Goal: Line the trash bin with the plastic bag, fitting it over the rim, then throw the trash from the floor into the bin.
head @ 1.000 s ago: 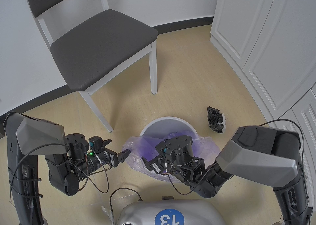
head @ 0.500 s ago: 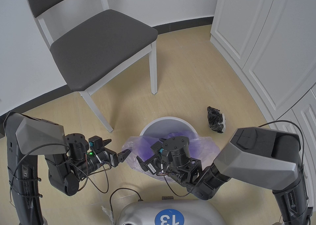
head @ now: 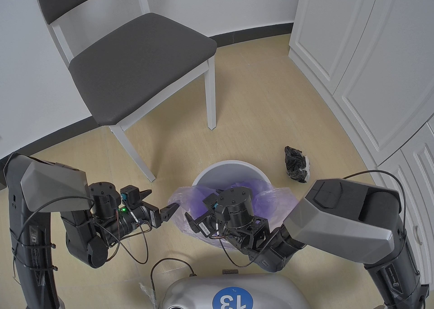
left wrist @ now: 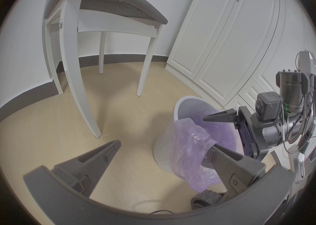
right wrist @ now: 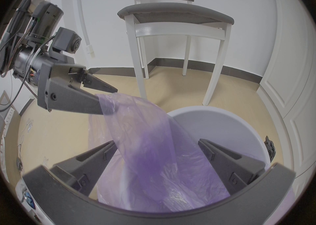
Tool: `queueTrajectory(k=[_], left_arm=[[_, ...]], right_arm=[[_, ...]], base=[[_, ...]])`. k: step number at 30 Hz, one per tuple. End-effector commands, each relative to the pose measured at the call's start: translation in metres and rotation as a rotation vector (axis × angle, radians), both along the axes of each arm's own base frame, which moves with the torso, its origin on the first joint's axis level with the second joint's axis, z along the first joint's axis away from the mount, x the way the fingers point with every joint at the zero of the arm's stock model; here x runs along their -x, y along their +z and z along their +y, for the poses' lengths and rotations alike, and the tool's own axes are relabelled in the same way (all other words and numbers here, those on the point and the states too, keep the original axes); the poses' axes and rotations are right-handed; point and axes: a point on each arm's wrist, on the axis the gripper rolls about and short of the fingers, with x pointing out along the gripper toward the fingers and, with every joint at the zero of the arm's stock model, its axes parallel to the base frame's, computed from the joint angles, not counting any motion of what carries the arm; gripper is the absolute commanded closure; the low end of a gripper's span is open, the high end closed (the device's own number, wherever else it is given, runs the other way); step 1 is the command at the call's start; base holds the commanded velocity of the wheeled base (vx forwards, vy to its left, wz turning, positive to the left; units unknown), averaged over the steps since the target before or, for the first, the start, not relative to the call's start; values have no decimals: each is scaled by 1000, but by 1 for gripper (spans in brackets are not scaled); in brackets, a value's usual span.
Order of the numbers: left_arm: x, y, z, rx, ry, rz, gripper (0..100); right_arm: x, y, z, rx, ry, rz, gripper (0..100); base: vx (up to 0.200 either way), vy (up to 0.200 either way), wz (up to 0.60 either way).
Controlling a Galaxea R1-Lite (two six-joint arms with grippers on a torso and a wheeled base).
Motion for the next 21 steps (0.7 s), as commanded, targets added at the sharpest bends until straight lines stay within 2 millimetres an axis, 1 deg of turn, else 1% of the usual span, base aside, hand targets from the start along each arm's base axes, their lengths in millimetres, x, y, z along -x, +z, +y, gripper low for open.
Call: queueTrajectory(k=[1,2,5,9,13,17,21], left_arm=[[0,2,0,5,1,-17,0],[0,2,0,5,1,-17,0],[0,2,0,5,1,-17,0],[1,3,-1,5,-3,-17,0],[1,3,-1,5,-3,-17,0],[1,3,-1,4,-4,-20,0],[1,4,-1,6,-3,-22,0]], right_arm=[[0,0,0,1,0,1,0],[1,2,0,-2,1,-2,100],[1,8,0,-12,3,-11,100],[1,22,-1,-31,1,-29,100],[2,24,-3,-31,0,-29,100],[-4,32,-8,-36,-16,-38,100],[-15,47,-16,-25,-40,-37,100]], base=[[0,0,0],[0,0,0],[0,0,0],[0,0,0],[0,0,0],[0,0,0],[0,0,0]])
